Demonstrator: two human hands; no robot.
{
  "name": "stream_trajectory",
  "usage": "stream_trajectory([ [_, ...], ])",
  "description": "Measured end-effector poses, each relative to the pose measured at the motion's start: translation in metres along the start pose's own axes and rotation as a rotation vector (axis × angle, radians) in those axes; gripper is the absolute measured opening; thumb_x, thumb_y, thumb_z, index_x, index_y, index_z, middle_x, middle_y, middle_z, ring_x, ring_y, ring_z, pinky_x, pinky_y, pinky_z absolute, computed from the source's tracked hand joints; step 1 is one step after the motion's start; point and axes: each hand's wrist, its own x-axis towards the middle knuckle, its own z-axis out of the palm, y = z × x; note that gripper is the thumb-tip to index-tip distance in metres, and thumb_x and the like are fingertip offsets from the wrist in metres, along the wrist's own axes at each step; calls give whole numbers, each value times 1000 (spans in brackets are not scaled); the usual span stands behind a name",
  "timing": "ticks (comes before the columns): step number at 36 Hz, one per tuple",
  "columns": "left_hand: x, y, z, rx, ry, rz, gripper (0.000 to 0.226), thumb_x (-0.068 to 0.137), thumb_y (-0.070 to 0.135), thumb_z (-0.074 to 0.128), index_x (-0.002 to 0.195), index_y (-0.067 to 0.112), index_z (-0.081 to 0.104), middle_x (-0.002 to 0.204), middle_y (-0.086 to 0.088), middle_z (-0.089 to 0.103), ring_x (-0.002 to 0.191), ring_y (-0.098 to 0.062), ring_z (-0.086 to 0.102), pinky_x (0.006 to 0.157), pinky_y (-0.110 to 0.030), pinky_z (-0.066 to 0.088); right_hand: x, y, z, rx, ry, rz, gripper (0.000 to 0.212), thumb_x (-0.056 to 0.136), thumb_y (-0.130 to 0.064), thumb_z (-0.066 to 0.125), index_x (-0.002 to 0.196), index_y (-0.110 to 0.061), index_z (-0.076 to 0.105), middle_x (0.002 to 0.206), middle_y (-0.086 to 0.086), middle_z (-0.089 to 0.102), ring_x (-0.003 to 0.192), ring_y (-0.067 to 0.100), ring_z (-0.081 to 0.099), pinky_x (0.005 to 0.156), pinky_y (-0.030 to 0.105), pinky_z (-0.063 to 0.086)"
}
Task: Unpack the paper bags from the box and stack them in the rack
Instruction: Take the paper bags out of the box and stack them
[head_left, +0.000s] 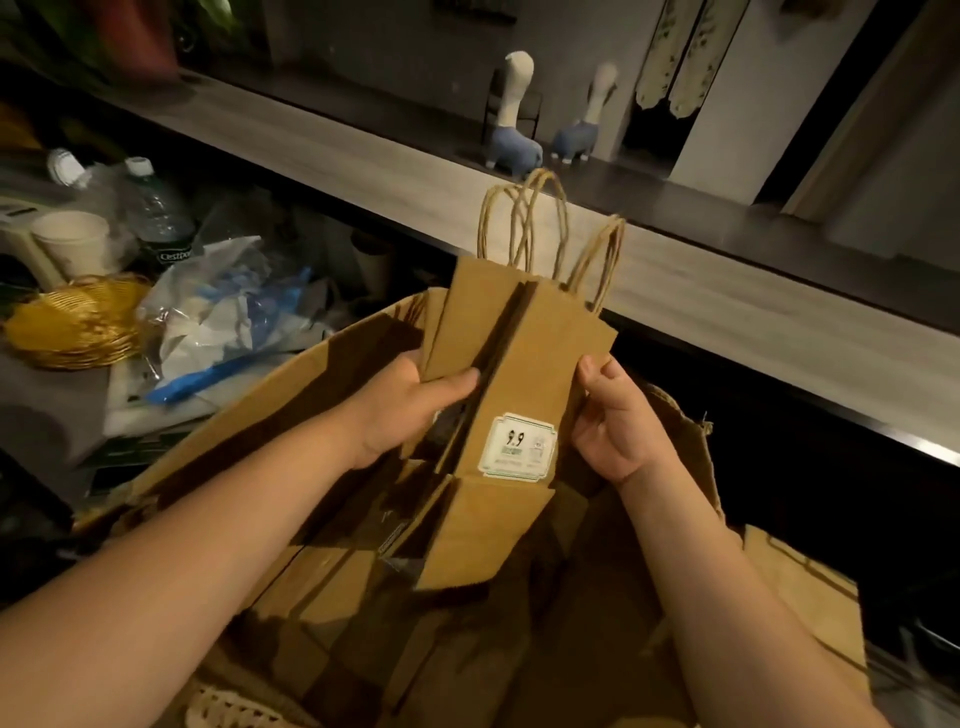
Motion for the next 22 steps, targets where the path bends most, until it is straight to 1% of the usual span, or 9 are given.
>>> stream_trajectory([
  [4, -3, 0, 10, 62, 15, -15, 11, 94, 47, 44, 93, 36, 48, 94, 15, 62, 90, -2, 59, 79, -19, 45, 0, 5, 2, -54, 147, 38, 37, 95, -10, 53, 132, -11, 49, 116, 11, 67, 105, 27, 67, 90, 44, 55],
  [5, -3, 0, 12, 89, 6, -14, 15, 89, 52, 46, 93, 37, 47, 95, 17, 60, 92, -2, 58, 80, -19, 44, 0, 5, 4, -73, 153, 37, 36, 95, -10, 53, 131, -12, 49, 118, 12, 66, 105, 27, 67, 89, 44, 55],
  [7, -3, -3, 13, 162, -47, -16, 41, 75, 59, 55, 108, 34, 54, 107, 15, 63, 107, -6, 58, 93, -26, 46, -1, 6, 8, -125, 143, 23, 35, 95, -9, 54, 130, -11, 48, 122, 13, 64, 107, 27, 66, 85, 40, 56],
  [8, -2, -6, 14, 206, -74, -30, 53, 73, 59, 60, 117, 30, 56, 113, 12, 64, 112, -8, 57, 96, -28, 46, -1, 8, 11, -160, 134, 18, 34, 95, -9, 54, 128, -12, 48, 122, 13, 64, 107, 27, 66, 83, 38, 56],
  [10, 0, -12, 15, 273, -99, -65, 60, 76, 48, 70, 129, 24, 53, 120, 9, 62, 116, -9, 56, 97, -27, 45, -1, 14, 16, -238, 116, 10, 29, 96, -9, 53, 124, -13, 49, 120, 12, 65, 105, 25, 67, 81, 36, 56],
  [13, 4, -25, 16, 306, -52, -100, 55, 82, 28, 75, 130, 23, 51, 120, 7, 60, 116, -11, 54, 100, -30, 44, 0, 20, 19, -282, 119, -24, 25, 96, -7, 53, 120, -12, 46, 115, 12, 66, 98, 22, 69, 78, 34, 57],
  [15, 6, -28, 14, 311, -4, -105, 54, 81, 26, 76, 129, 24, 52, 121, 5, 61, 117, -13, 55, 101, -34, 46, 1, 21, 18, -254, 125, -70, 30, 95, -4, 54, 122, -11, 42, 110, 11, 67, 95, 21, 70, 75, 33, 58],
  [19, 11, -33, 5, 289, 161, -105, 44, 76, 31, 81, 114, 24, 60, 106, 8, 66, 104, -13, 61, 95, -34, 50, 2, 14, 17, -192, -6, -139, 51, 86, -4, 65, 131, -9, 41, 111, 10, 68, 104, 27, 68, 78, 34, 57],
  [22, 11, -38, 1, 226, 209, -56, 26, 75, 21, 82, 91, 32, 65, 93, 13, 70, 95, -8, 65, 91, -30, 51, 2, 11, 17, -284, -132, -120, 37, 79, -2, 61, 115, -7, 54, 107, 15, 63, 102, 32, 63, 82, 39, 55],
])
